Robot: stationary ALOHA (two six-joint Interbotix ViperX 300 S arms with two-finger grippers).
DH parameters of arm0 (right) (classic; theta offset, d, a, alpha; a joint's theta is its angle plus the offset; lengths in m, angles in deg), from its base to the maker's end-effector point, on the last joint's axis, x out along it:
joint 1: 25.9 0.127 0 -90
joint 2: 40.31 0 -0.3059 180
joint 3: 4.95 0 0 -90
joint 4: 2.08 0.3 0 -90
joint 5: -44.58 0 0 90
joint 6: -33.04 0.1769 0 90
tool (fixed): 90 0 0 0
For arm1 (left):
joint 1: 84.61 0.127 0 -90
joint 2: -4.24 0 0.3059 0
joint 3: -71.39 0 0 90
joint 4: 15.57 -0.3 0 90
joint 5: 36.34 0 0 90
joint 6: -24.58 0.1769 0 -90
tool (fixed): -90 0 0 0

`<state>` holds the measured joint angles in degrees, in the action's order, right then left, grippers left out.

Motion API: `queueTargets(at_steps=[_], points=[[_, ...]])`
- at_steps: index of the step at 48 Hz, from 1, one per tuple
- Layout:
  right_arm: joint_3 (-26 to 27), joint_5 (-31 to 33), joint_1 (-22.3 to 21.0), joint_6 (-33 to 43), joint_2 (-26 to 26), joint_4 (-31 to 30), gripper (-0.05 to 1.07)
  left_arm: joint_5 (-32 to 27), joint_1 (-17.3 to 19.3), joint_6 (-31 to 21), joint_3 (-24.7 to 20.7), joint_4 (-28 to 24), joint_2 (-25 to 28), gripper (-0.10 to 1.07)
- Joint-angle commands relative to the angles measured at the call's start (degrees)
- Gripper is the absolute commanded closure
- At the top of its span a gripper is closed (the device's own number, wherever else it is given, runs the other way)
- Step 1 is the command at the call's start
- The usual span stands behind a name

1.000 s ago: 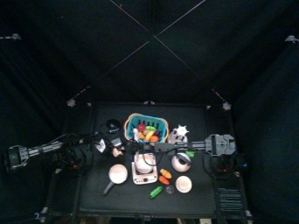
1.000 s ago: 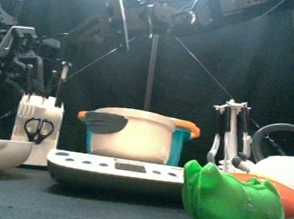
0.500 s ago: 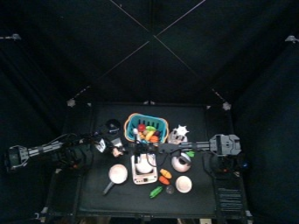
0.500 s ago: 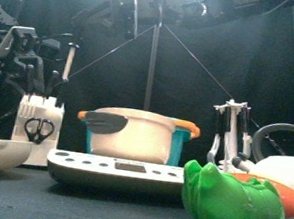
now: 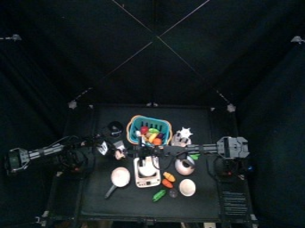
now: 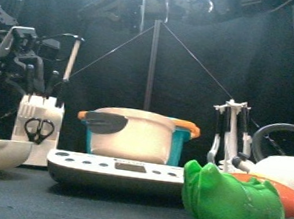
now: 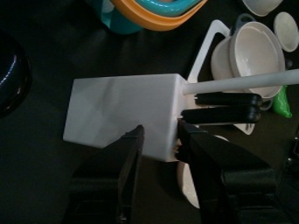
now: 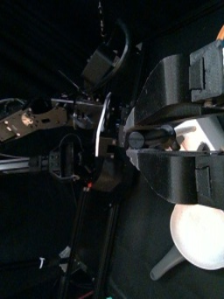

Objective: Pull out sharpener

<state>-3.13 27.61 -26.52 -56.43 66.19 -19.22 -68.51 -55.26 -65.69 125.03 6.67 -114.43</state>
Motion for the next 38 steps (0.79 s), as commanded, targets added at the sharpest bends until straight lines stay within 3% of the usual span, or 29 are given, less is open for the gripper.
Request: queueTargets(at_steps=[1,38], points=[[0.0,-1.76,0.26,0.26,-2.99,0.18,0.87,-0.88,1.32,0.18,3.43,-0.62,1.67,0.24],[-1.93,-2.99,0.0,0.44,-3.52,0.44,0.87,-0.88,1.32,0.26,3.43,-0.62,0.0,0.24]])
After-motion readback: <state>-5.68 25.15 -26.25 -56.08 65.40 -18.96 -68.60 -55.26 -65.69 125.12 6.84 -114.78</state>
